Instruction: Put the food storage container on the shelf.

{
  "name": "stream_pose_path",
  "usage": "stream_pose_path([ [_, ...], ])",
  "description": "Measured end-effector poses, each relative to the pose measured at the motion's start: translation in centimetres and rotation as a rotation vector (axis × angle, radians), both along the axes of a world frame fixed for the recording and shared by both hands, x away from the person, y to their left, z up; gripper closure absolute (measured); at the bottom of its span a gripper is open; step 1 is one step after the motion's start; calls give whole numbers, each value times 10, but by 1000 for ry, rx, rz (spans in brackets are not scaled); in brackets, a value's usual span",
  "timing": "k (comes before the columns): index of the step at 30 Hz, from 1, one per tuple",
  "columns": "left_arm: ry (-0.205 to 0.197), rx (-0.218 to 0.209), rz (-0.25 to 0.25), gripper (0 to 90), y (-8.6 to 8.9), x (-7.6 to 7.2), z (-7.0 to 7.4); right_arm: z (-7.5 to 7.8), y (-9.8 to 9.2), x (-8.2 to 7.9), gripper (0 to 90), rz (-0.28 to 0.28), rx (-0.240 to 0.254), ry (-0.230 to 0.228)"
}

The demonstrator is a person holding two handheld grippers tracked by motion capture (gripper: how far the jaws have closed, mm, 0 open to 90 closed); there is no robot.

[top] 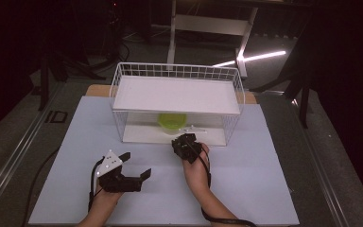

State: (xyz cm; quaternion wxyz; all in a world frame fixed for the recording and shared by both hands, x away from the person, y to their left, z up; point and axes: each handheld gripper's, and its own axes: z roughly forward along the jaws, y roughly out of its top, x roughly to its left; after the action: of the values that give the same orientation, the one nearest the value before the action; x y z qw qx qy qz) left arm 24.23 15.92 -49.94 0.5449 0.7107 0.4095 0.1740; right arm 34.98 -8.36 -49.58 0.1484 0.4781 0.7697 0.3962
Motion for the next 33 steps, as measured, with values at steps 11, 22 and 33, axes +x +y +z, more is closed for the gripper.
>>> stream_pose_path([
  [11, -11, 4, -45, 8, -6, 3, 8, 22, -23, -33, 374, 58, 34, -124],
  [22, -25, -5, -109, 8, -1, 0, 15, 28, -41, -55, 146, 159, 63, -217],
  [33, -32, 7, -184, 8, 1, -10, 22, 30, -64, -73, 151, 164, 88, -225],
])
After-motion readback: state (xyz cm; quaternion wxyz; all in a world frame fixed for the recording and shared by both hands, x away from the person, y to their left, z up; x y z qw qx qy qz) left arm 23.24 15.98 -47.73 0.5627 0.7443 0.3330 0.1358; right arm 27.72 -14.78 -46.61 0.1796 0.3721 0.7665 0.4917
